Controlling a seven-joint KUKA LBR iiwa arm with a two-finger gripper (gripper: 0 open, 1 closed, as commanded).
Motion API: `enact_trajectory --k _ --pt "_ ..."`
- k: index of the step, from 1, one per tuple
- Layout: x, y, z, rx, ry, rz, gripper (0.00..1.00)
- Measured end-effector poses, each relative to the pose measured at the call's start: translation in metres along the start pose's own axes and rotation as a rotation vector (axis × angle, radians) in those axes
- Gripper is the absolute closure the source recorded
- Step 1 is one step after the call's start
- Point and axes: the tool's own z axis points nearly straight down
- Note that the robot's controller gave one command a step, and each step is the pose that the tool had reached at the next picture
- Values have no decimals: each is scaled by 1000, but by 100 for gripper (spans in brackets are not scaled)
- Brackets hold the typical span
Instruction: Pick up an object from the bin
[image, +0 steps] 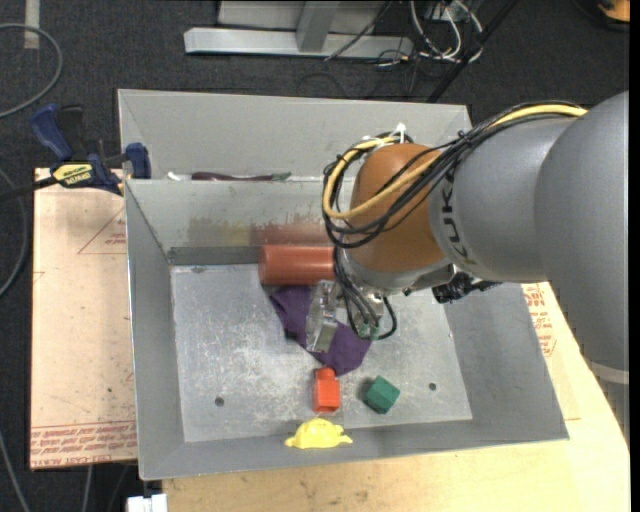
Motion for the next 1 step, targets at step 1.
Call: enact_trajectory --k 1 --pt "-2 -5 15 0 0 -124 0"
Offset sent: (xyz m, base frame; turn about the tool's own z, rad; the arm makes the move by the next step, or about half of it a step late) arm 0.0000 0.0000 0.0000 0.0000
